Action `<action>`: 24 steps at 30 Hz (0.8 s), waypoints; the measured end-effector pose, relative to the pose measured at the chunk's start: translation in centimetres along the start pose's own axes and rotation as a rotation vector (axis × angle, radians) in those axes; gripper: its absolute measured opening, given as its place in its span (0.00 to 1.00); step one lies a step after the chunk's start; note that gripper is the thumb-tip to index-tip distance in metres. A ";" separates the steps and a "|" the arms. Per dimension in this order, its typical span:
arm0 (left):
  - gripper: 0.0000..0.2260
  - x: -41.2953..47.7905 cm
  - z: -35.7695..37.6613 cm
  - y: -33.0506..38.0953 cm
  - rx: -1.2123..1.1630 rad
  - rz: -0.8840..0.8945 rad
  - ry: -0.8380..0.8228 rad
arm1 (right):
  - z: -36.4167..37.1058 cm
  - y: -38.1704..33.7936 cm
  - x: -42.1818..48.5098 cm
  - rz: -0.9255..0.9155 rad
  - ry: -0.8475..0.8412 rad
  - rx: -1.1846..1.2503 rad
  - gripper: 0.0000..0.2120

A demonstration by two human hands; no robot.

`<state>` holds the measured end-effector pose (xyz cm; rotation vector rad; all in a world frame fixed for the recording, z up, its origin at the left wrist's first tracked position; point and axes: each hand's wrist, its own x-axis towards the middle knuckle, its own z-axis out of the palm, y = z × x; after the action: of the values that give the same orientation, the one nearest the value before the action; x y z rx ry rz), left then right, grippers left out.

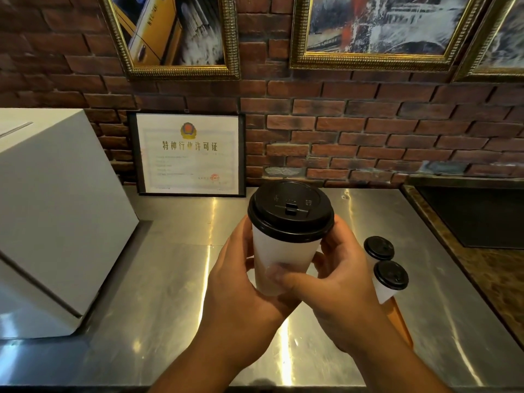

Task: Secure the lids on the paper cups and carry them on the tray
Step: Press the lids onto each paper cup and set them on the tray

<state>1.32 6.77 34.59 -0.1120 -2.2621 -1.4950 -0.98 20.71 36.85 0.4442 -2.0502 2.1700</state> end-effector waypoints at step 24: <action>0.51 -0.1 0.0 0.3 0.054 0.015 -0.035 | -0.2 -0.2 0.5 0.020 -0.005 0.015 0.39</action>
<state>1.47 6.91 34.79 -0.1398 -2.3221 -1.4346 -1.43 20.83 37.22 0.4330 -2.0506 2.1991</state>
